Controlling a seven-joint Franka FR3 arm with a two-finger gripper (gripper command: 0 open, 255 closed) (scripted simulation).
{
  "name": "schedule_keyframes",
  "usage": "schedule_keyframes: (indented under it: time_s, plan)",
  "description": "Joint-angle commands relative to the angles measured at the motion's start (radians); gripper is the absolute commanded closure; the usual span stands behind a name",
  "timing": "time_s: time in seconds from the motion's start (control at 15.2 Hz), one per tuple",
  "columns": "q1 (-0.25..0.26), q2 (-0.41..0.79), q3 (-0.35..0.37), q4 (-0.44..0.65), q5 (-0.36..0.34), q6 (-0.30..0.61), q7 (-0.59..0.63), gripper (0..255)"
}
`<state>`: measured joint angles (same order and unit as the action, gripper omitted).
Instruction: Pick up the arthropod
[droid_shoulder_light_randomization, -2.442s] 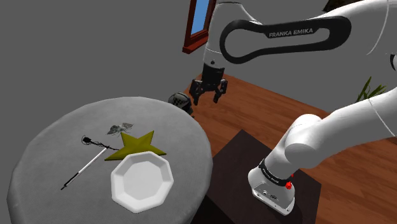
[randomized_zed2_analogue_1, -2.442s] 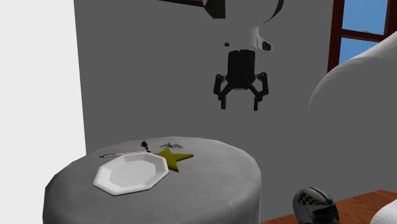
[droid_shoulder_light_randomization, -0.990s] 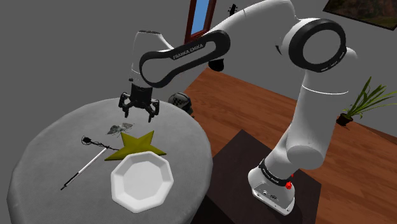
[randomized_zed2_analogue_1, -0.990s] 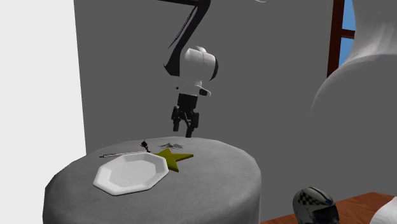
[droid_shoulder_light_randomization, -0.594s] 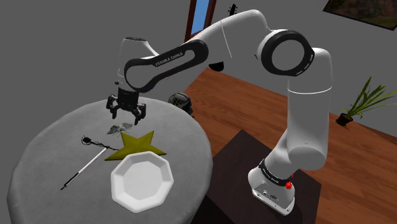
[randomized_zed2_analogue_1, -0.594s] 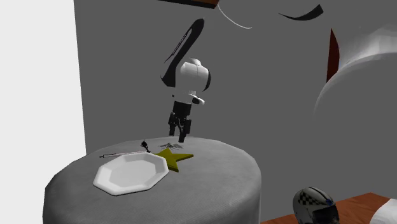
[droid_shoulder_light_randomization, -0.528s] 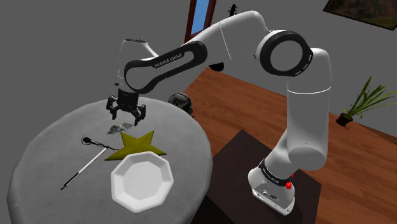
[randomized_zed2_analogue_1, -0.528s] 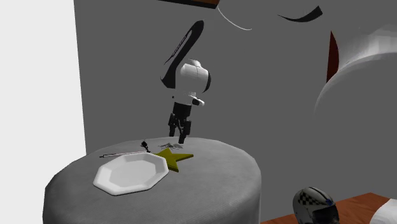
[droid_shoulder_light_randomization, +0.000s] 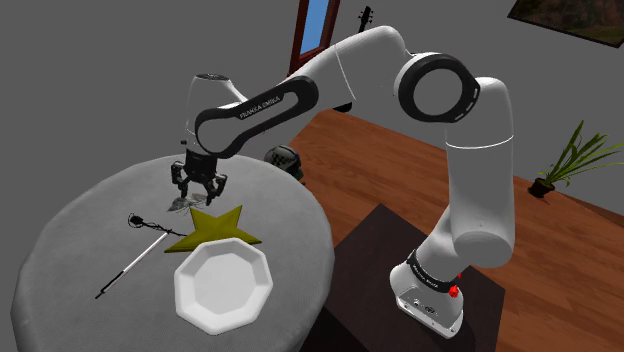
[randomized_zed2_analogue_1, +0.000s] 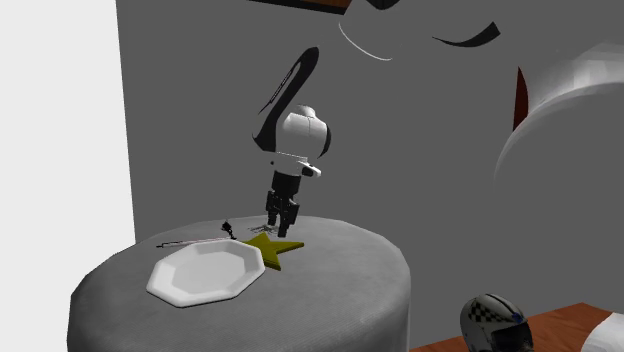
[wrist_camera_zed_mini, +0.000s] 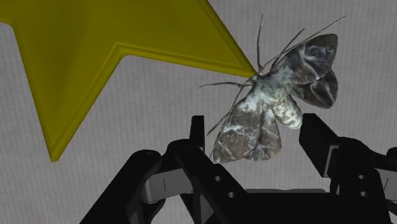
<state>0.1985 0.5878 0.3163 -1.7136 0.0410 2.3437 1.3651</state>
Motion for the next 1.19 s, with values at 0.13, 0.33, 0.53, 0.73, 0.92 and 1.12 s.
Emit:
schedule_keyframes:
  time_s: [0.13, 0.33, 0.53, 0.73, 0.92, 1.12]
  plan:
    - [0.0, 0.001, 0.0, 0.0, 0.0, 0.001, -0.001, 255]
    - [0.0, 0.001, 0.0, 0.0, 0.0, 0.001, -0.001, 255]
    - [0.0, 0.0, 0.0, -0.002, 0.0, 0.002, 0.0, 255]
    - [-0.003, -0.024, 0.004, 0.004, 0.004, -0.027, 0.002, 255]
    - [-0.006, -0.047, 0.008, 0.011, 0.009, -0.057, 0.005, 255]
    - [-0.009, -0.068, 0.011, 0.021, 0.013, -0.087, 0.007, 255]
